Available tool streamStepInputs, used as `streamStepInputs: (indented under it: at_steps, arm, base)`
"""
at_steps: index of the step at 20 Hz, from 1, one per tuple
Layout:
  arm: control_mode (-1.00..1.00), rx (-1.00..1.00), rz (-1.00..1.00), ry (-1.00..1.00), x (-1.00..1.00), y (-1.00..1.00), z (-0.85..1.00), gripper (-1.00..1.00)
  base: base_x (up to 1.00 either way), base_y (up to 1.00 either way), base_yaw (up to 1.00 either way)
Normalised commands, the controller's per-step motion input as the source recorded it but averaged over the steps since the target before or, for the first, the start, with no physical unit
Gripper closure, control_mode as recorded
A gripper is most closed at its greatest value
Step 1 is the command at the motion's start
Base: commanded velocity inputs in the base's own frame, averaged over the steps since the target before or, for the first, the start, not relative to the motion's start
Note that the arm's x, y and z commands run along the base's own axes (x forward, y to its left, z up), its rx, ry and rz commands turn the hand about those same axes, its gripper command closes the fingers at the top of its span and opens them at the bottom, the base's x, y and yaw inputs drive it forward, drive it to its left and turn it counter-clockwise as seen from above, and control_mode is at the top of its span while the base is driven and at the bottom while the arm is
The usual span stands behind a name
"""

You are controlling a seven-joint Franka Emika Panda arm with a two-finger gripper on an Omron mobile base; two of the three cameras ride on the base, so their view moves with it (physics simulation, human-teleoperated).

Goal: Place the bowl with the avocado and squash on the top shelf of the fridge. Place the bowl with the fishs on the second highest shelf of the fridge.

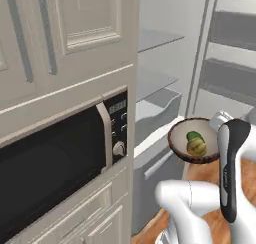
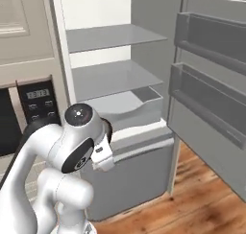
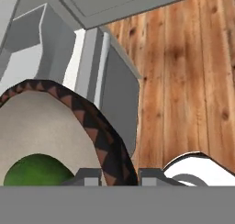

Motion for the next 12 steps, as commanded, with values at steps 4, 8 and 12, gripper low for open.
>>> streamStepInputs:
  at_steps: [4,8,12]
  arm:
    - [1.00,0.00,0.00,0.00,0.00,0.00,0.00,1.00]
    - [1.00,0.00,0.00,0.00,0.00,0.00,0.00,1.00]
    - [1.00,0.00,0.00,0.00,0.00,0.00,0.00,1.00]
  base:
    - [0.01,-0.63,0.77]
    - [0.22,-0.88,0.37]
    - [0.35,-0.51,0.17]
